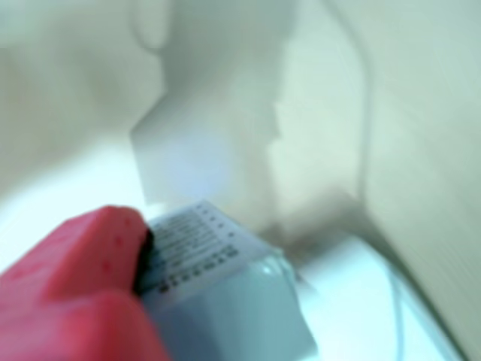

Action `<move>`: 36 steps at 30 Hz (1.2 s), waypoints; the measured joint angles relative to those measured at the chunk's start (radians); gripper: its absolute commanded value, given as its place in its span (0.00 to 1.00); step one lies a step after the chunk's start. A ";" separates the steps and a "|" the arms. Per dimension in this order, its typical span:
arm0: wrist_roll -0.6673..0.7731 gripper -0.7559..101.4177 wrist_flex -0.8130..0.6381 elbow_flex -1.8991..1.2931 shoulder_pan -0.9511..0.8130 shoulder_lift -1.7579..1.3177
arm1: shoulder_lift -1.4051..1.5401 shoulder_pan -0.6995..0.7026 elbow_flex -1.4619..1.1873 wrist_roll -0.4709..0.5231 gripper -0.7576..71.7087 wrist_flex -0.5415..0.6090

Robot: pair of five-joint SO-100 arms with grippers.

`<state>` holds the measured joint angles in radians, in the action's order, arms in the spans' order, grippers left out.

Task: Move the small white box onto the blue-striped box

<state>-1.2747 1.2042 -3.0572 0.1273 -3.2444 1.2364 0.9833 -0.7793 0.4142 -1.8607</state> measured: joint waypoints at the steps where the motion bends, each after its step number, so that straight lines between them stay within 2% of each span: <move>1: 0.000 0.01 0.000 0.000 0.000 0.000 | 0.041 -0.040 -0.051 0.020 0.34 0.000; 7: 0.000 0.01 0.000 0.000 0.000 0.000 | 0.164 -0.249 -0.256 0.091 0.34 0.000; 13: 0.000 0.01 0.000 0.000 0.000 0.000 | 0.169 -0.259 -0.431 0.112 0.35 0.006; 17: 0.000 0.01 0.000 0.000 0.000 0.000 | 0.170 -0.253 -0.463 0.107 0.45 0.008; 19: 0.000 0.01 0.000 0.000 0.000 0.000 | 0.170 -0.252 -0.477 0.112 0.47 0.009; 31: 0.000 0.01 0.000 0.000 0.000 0.000 | 0.221 -0.259 -0.333 0.112 0.50 0.006; 36: 0.060 0.01 -0.049 0.011 0.000 0.000 | 0.331 -0.382 -0.364 0.130 0.50 0.008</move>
<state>-1.2149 1.1551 -3.0465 0.1273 -3.2444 1.5677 0.6013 -1.1428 0.5446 -1.8530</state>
